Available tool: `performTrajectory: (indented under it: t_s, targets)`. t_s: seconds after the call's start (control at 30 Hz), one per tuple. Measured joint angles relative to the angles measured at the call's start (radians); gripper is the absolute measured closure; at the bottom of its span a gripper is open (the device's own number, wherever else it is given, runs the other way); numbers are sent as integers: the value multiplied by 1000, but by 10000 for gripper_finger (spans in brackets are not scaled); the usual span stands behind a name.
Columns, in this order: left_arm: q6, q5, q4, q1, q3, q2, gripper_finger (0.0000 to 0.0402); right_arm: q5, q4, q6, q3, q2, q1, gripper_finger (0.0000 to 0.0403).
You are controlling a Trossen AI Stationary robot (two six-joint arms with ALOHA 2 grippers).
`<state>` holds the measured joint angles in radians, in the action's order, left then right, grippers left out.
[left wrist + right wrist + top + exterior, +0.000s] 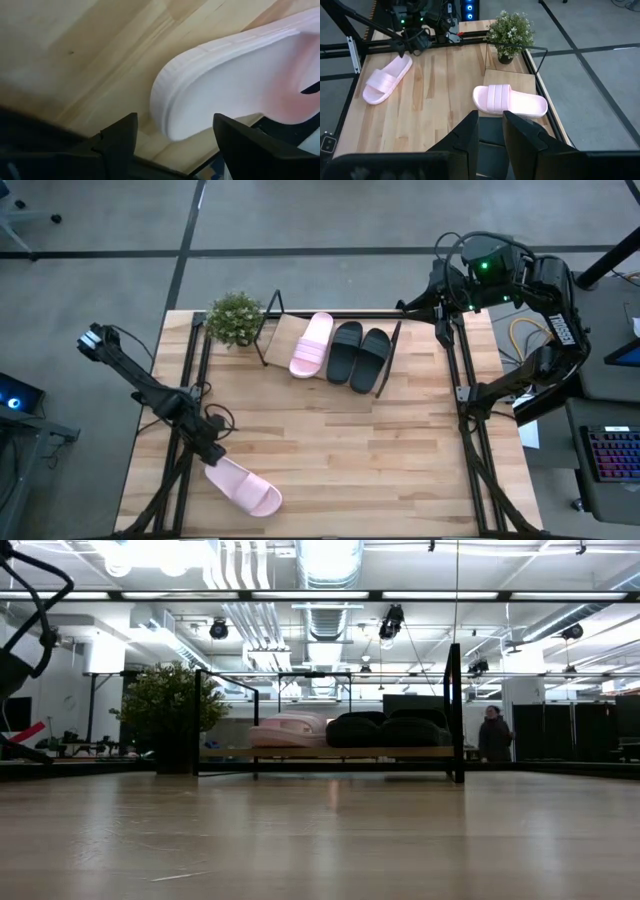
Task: Pick and place slides into the shelf
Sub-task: Put the pink slipper on the shelf
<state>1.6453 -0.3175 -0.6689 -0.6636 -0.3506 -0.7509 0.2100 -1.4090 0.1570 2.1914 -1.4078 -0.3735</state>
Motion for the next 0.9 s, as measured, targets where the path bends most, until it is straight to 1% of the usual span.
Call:
performTrajectory:
  t_s: [0.13, 0.23, 0.5, 0.63, 0.7, 0.8, 0.9]
  targets:
    - [22, -7, 113, 0, 55, 0, 157, 0, 0, 0, 0, 0, 0, 323]
    - [26, -31, 189, 0, 97, -1, 157, 0, 0, 0, 0, 0, 0, 323]
    - [23, -91, 221, 0, 125, -7, 157, 0, 0, 0, 0, 0, 0, 323]
    - [20, -94, 232, 0, 130, 1, 157, 0, 0, 0, 0, 0, 0, 323]
    - [16, -95, 274, 0, 138, 0, 158, 0, 0, 0, 0, 0, 0, 323]
    - [18, -96, 332, 0, 165, -10, 165, 0, 0, 1, 0, 0, 0, 323]
    - [22, -98, 345, 0, 172, -22, 180, 0, 0, 0, 0, 0, 0, 323]
